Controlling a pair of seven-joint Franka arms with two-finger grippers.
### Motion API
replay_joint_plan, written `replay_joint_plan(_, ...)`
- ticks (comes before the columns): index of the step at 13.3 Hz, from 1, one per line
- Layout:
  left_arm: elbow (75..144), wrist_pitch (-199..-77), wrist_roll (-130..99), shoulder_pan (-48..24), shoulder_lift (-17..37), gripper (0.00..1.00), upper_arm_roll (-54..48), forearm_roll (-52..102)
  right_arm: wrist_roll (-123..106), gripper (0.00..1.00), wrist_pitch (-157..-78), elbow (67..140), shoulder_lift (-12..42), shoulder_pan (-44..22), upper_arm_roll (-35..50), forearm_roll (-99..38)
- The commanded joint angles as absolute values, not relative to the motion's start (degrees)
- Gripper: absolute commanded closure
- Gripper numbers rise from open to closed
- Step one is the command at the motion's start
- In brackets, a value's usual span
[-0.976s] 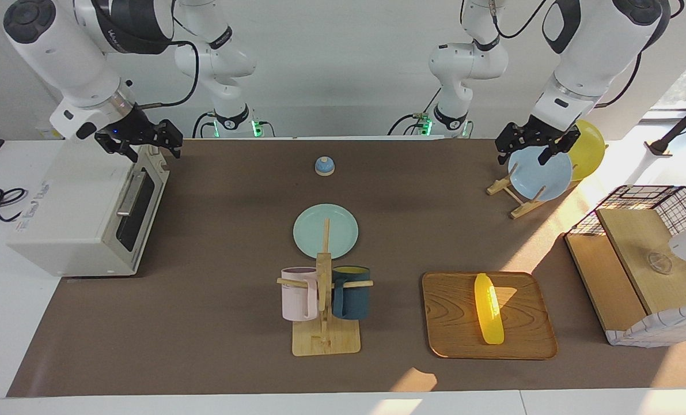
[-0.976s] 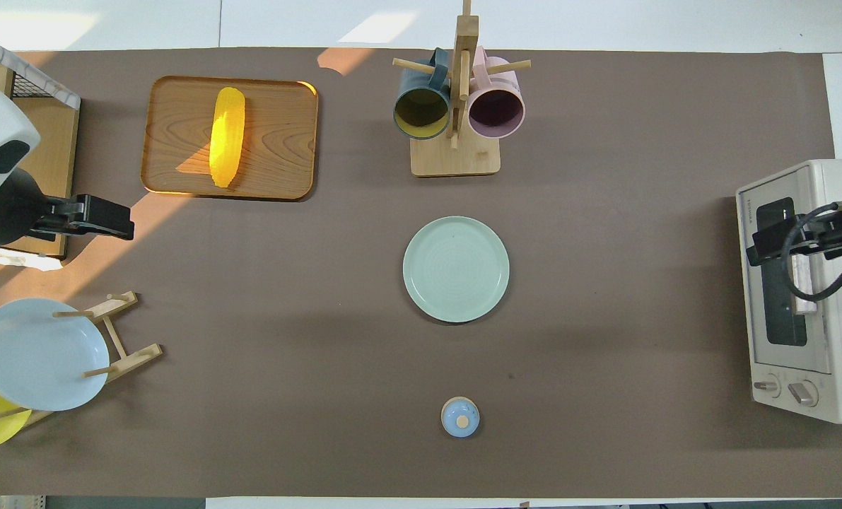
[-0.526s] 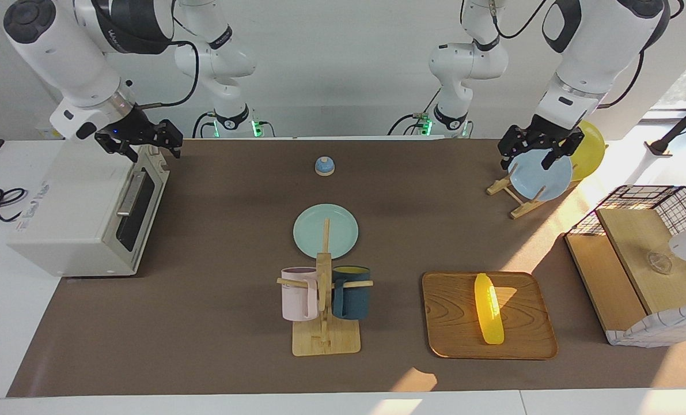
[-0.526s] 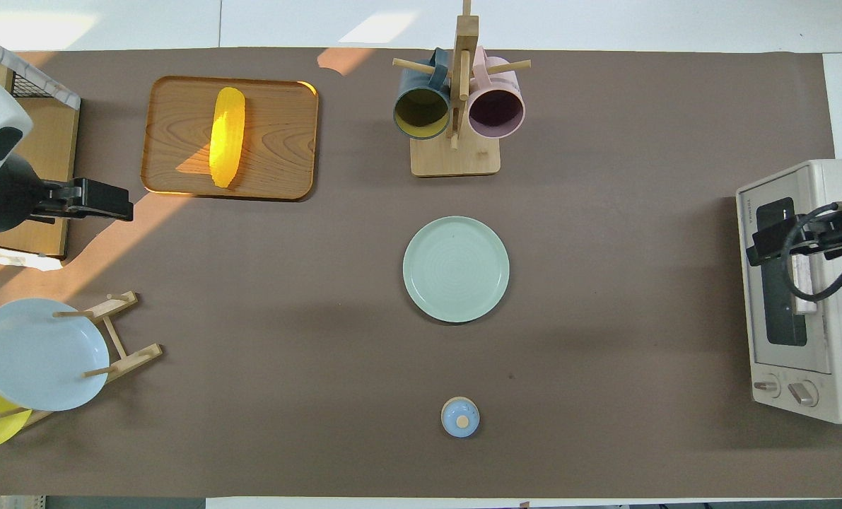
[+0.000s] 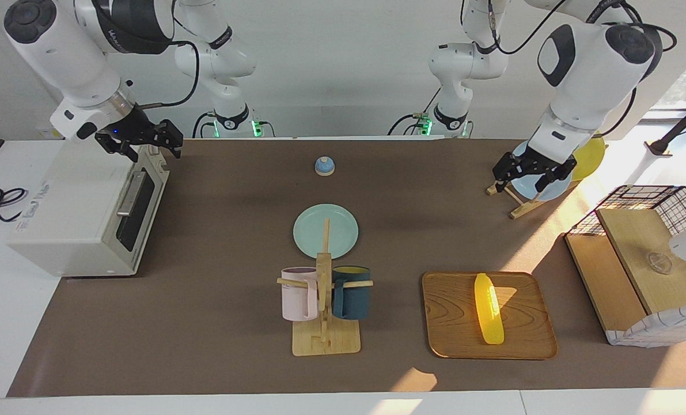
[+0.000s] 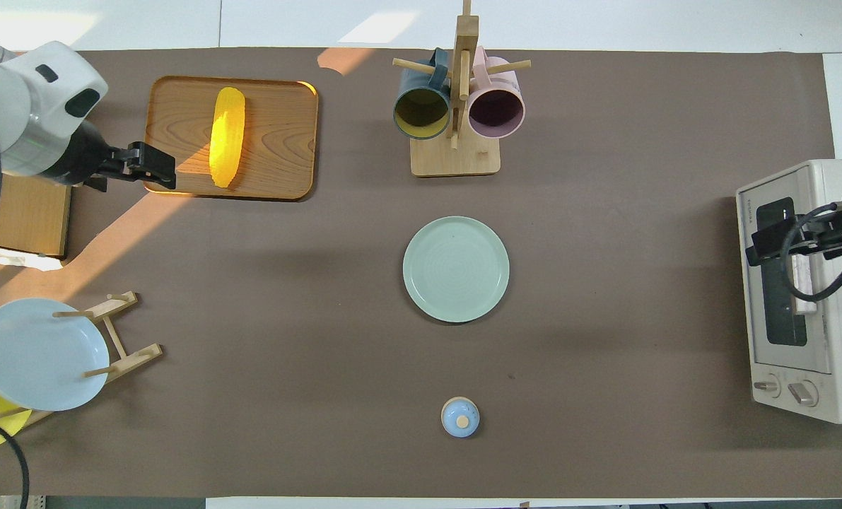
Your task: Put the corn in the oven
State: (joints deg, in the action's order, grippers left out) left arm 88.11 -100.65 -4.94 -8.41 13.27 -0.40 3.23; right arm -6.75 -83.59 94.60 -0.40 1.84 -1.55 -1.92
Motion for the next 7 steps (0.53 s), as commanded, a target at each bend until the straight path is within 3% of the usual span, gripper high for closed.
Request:
replay_joint_plan(1, 81.1, -104.1, -4.2, -9.2, 22.0, 0.0, -0.2, 3.7, -6.1, 0.0, -84.4, 96.4, -1.3, 2.4, -1.5, -1.8)
replay_joint_plan(3, 80.2, -106.9, -1.0, -9.2, 25.6, 0.0, -0.1, 3.4, -6.4, 0.0, -85.9, 98.9, -2.4, 2.8, -1.5, -1.8)
replay_joint_plan(4, 78.7, -108.1, 0.4, -9.0, 28.0, 0.0, -0.1, 3.3, -6.8, 0.29, -88.0, 100.4, -2.9, 3.0, -1.6, -1.8)
replay_joint_plan(5, 76.7, -108.9, 1.9, -8.7, 30.6, 0.0, -0.1, 3.3, -6.9, 0.99, -89.4, 101.9, -3.5, 3.0, -1.7, -1.7)
replay_joint_plan(7, 73.8, -111.0, 2.3, -8.6, 34.5, 0.0, -0.1, 3.3, -7.0, 1.0, -94.1, 105.2, -4.6, 3.7, -1.7, 0.9)
